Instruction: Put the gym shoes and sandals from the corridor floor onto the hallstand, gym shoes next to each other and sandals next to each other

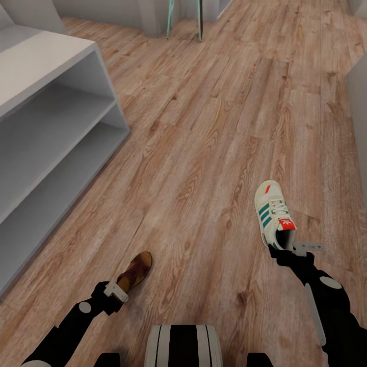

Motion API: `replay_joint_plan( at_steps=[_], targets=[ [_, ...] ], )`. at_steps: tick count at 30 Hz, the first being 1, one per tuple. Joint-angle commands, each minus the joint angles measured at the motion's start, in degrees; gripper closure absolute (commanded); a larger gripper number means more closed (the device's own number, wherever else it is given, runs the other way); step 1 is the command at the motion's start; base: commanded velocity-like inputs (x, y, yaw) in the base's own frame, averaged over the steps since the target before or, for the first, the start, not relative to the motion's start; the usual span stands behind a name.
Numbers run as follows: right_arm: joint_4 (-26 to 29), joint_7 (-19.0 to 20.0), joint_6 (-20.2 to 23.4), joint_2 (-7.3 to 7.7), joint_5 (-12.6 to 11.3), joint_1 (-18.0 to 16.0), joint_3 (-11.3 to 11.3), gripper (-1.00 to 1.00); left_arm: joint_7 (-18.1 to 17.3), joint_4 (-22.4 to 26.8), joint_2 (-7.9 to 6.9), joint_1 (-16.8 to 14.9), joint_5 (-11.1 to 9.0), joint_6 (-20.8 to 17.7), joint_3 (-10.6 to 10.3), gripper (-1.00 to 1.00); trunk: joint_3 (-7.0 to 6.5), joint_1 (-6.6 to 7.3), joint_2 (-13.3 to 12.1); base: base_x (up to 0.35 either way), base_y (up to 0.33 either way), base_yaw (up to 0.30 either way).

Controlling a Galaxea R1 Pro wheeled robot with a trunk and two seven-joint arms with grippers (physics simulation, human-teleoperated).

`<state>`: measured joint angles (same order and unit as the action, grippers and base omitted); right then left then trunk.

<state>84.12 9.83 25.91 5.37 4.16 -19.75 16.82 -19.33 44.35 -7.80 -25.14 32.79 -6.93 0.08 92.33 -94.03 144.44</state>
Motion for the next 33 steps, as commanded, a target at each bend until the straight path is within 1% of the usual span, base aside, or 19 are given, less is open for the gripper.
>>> replay_joint_plan(
  at_steps=[1, 3, 10, 25, 29, 33],
  targets=[
    [0.1, 0.5, 0.3, -0.01, 0.4, 0.0, 0.1, 1.00, -0.3, 0.1, -0.01, 0.0, 0.3, -0.3, 0.0, -1.00, 0.03, 0.01, 0.0, 0.000, 0.000, 0.000],
    [0.1, 0.5, 0.3, -0.01, 0.4, 0.0, 0.1, 1.00, -0.3, 0.1, -0.01, 0.0, 0.3, -0.3, 0.0, -1.00, 0.03, 0.01, 0.0, 0.000, 0.000, 0.000],
    [0.1, 0.5, 0.3, -0.02, 0.4, 0.0, 0.1, 1.00, -0.3, 0.1, -0.01, 0.0, 0.3, -0.3, 0.0, -1.00, 1.58, -0.17, 0.1, 0.000, 0.000, 0.000],
    [0.1, 0.5, 0.3, -0.02, 0.4, 0.0, 0.1, 1.00, -0.3, 0.1, -0.02, 0.0, 0.3, -0.3, 0.0, -1.00, 1.58, -0.17, 0.1, 0.000, 0.000, 0.000],
    [0.1, 0.5, 0.3, -0.02, 0.4, 0.0, 0.1, 1.00, -0.3, 0.1, -0.05, 0.1, 0.3, -0.3, -0.1, -1.00, 2.47, -0.27, 0.2, 0.000, 0.000, 0.000],
    [0.1, 0.5, 0.3, -0.04, 0.4, 0.0, 0.1, 1.00, -0.3, 0.2, -0.09, 0.2, 0.3, -0.3, -0.1, -1.00, 2.47, -0.27, 0.2, 0.000, 0.000, 0.000]
  ],
)
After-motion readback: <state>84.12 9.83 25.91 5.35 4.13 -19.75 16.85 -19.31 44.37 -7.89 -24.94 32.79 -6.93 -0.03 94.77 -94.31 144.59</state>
